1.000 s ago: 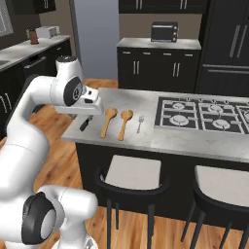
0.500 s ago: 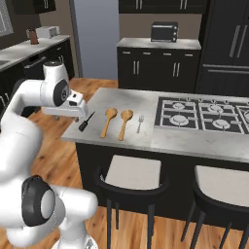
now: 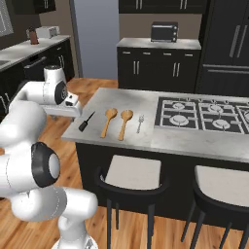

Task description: Pick up the metallic utensils from the counter and place them in the open drawer. Make sure not to pick up any wooden utensils.

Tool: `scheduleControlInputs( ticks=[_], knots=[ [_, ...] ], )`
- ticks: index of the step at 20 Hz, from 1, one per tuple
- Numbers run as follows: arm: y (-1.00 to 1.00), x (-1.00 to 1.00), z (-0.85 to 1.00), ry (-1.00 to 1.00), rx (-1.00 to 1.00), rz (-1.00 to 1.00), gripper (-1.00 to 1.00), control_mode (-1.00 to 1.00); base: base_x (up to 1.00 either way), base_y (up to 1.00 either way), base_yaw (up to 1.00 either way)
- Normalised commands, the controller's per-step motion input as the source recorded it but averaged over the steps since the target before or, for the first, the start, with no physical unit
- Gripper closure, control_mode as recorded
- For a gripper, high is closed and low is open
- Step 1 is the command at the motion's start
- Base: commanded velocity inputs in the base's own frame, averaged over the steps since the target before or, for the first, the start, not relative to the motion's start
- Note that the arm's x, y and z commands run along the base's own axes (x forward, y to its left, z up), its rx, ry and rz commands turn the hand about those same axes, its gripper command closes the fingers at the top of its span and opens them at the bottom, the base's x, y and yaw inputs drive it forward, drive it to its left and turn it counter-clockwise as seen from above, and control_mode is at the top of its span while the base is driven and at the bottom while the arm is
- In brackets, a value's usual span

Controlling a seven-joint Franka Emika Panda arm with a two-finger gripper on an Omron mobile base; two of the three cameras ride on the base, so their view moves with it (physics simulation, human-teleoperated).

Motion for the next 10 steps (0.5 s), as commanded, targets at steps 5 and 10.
scheduleControlInputs(
  ticks=[5,10],
  knots=[
    [0.02,0.54,-0.27,0.04,0.0,0.0,-1.0,-1.0,0.0,0.0,0.0],
    [0.06,0.55,-0.4,0.0,0.0,-0.02,-1.0,-1.0,0.0,0.0,0.0]
  ],
)
